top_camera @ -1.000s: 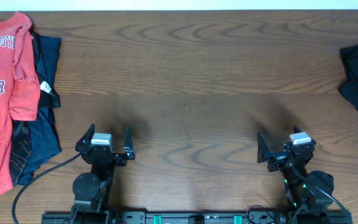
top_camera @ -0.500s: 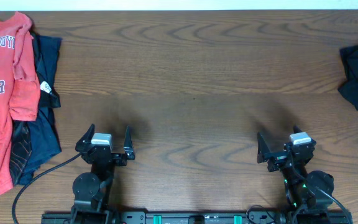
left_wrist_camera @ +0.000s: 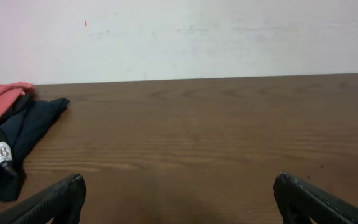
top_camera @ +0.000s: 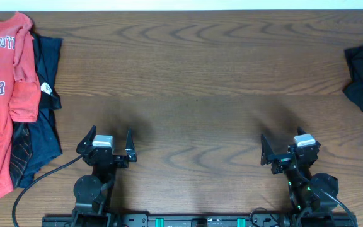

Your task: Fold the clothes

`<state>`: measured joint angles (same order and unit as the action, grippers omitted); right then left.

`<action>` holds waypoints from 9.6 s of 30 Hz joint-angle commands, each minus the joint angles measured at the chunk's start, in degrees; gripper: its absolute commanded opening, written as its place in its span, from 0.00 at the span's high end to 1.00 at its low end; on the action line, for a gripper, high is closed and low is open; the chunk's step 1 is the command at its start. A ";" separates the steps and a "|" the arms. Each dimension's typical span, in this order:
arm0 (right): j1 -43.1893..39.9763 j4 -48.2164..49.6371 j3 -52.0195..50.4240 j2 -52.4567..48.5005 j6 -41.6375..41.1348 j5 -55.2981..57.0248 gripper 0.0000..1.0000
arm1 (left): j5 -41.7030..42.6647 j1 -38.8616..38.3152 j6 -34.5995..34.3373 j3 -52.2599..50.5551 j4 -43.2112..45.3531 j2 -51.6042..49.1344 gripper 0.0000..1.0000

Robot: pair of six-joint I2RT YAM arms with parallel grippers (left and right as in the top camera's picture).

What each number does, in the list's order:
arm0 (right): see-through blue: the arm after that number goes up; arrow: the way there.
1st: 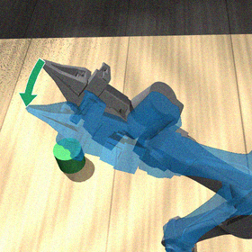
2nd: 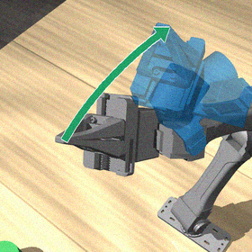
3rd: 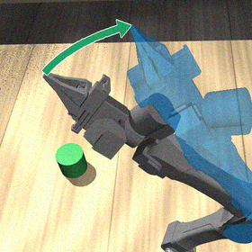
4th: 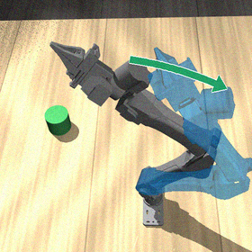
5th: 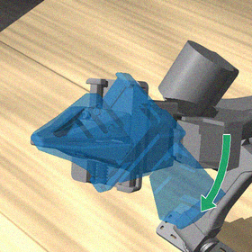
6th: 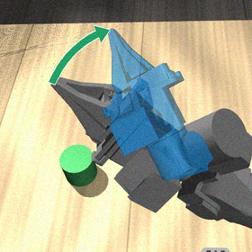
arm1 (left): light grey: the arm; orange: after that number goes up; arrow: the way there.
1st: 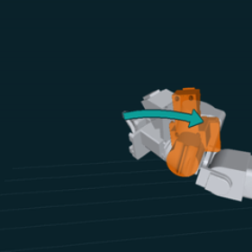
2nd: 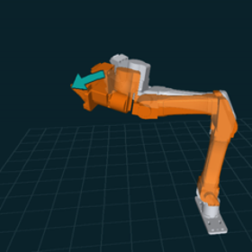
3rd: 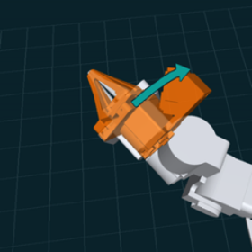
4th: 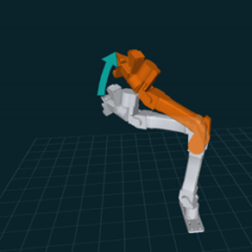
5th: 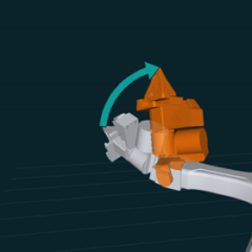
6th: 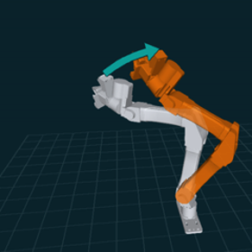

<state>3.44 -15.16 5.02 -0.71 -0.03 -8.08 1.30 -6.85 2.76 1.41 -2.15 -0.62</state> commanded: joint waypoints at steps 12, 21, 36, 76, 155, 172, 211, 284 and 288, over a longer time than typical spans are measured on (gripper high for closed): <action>-0.44 0.20 -0.37 0.42 -1.01 0.33 0.01 | -0.98 0.04 -1.55 -0.74 -1.92 -0.57 0.02; -0.44 0.20 -0.37 0.42 -1.01 0.33 0.01 | -4.79 0.04 -4.66 9.66 -2.97 -18.43 0.02; -0.44 0.20 -0.37 0.42 -1.01 0.31 0.01 | 3.96 0.04 -9.07 55.21 -32.61 -61.00 0.02; -0.44 0.20 -0.37 0.42 -1.01 0.31 0.01 | 6.86 43.04 -12.96 84.94 -49.48 -96.06 0.13; -0.44 0.20 -0.37 0.42 -1.01 0.33 0.01 | 7.08 51.21 -13.68 115.10 -54.93 -134.81 0.94; -0.44 0.20 -0.37 0.42 -1.01 0.33 0.01 | 7.08 41.77 -16.22 120.50 -57.09 -119.71 0.94; -0.44 0.20 -0.37 0.42 -1.01 0.31 0.01 | 11.30 -12.57 -20.48 120.41 -58.49 -113.44 0.94; -5.53 -50.75 71.91 -81.33 10.99 -19.30 0.01 | 6.75 -22.36 -25.81 74.51 -44.81 -101.07 0.52; -5.51 -51.54 71.91 -81.31 11.06 -23.63 0.01 | 7.28 -24.15 -25.81 70.75 -39.32 -101.77 0.46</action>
<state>-1.80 -66.28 75.61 -83.09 9.98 -27.55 7.97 -30.30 -21.54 74.06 -43.33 -101.91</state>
